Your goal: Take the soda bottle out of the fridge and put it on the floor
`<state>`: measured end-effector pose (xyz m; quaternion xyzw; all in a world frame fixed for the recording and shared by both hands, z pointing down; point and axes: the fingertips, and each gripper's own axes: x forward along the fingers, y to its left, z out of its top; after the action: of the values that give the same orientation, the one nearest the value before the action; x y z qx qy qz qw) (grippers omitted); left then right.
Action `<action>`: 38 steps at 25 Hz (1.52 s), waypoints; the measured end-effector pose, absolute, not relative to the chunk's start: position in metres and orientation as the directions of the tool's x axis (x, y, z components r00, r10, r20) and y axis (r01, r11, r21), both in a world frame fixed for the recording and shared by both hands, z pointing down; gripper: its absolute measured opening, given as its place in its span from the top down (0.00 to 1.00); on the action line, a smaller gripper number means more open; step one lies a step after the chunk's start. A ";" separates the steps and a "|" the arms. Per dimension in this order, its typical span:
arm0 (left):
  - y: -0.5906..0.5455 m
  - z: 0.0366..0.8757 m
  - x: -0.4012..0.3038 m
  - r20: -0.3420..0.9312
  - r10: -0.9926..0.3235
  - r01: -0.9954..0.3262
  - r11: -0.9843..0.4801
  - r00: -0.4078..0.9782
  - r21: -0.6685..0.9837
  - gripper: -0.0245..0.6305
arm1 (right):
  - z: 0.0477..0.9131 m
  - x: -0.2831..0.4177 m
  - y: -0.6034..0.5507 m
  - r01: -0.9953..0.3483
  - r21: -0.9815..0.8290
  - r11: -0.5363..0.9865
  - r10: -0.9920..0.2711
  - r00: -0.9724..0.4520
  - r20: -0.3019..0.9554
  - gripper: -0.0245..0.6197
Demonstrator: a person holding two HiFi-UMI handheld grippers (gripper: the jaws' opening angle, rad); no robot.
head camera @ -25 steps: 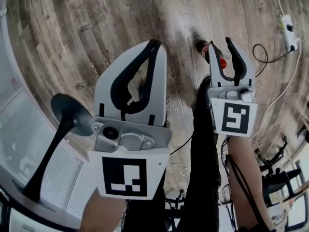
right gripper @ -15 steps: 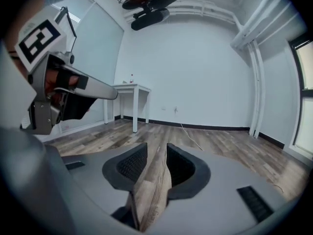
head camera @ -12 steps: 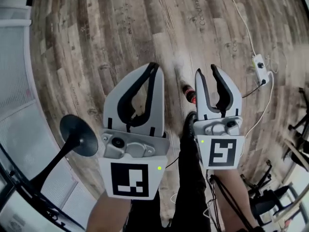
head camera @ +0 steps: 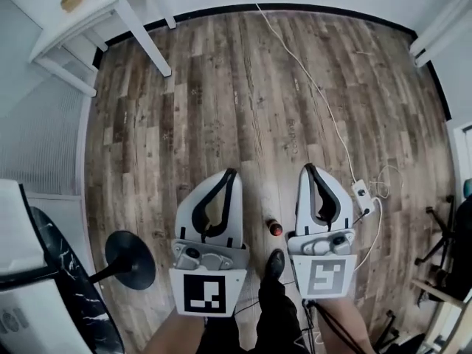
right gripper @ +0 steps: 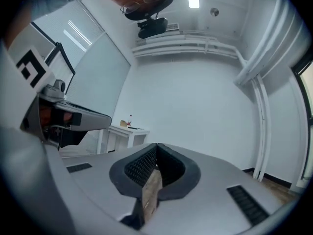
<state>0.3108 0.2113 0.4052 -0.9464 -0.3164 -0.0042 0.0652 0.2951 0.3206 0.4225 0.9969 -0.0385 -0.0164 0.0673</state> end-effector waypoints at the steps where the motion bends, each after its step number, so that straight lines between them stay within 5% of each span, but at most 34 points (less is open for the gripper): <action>1: 0.207 0.385 0.310 0.044 0.584 0.585 -0.802 0.810 -0.122 0.94 | 0.400 0.292 0.319 -0.075 0.144 -0.987 -0.082 0.996 -0.043 0.94; 18: 0.170 0.116 0.235 -0.181 0.496 0.474 -0.867 0.849 -0.153 0.94 | 0.132 0.214 0.286 -0.158 0.240 -0.958 -0.203 0.963 -0.177 0.94; 38: 0.154 0.041 0.189 -0.318 0.512 0.458 -0.858 0.798 -0.232 0.94 | 0.057 0.177 0.260 -0.120 0.238 -0.964 -0.189 0.936 -0.296 0.95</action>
<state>0.1886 0.1537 0.0412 -0.9454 -0.2567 0.1875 0.0720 0.1773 0.2605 0.0571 0.9779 -0.0790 -0.1600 0.1085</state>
